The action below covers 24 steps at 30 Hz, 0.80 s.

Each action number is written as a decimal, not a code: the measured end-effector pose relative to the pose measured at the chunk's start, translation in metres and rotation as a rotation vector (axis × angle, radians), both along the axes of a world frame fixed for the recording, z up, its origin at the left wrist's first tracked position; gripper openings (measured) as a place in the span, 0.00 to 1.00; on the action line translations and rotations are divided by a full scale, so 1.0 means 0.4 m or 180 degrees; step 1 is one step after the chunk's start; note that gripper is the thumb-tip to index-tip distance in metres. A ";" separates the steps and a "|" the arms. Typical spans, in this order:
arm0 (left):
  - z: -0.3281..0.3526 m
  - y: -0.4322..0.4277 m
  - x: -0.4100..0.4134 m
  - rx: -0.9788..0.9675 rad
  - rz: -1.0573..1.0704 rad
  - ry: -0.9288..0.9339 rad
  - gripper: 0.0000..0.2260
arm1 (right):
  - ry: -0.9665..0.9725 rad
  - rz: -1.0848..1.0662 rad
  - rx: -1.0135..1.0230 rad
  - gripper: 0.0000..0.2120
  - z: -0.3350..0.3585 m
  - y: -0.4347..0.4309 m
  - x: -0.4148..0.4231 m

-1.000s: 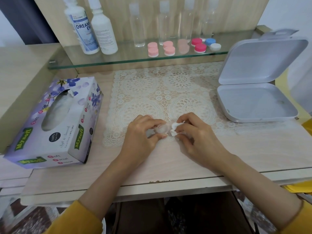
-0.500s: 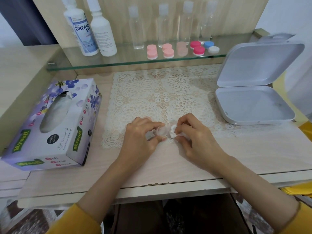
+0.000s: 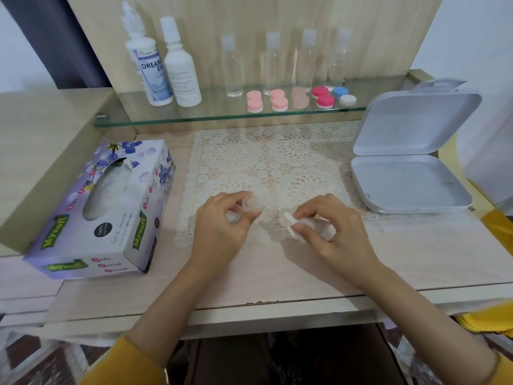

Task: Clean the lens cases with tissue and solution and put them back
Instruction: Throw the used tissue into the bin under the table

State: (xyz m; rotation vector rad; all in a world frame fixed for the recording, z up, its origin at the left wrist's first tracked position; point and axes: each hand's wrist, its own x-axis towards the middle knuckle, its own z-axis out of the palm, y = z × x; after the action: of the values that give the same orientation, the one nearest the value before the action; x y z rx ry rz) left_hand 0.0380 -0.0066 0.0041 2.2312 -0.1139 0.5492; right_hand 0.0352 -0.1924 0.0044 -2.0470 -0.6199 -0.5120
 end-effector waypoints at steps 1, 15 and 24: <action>0.008 0.000 -0.002 -0.0010 -0.0055 0.0068 0.12 | 0.0027 0.0080 0.0016 0.09 0.003 0.004 0.000; 0.050 -0.005 -0.054 -0.2013 -0.1090 0.1195 0.12 | 0.0589 0.0491 0.0713 0.06 0.012 0.036 0.018; 0.041 -0.030 -0.067 -0.2253 -0.0650 0.1175 0.18 | 0.1063 0.0426 0.1125 0.06 0.026 0.035 0.002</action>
State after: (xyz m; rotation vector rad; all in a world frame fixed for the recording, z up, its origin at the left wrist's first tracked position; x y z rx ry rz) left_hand 0.0113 -0.0186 0.0206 1.5664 0.0419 0.0354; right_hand 0.0358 -0.1784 0.0147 -1.6912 -0.4261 -0.1774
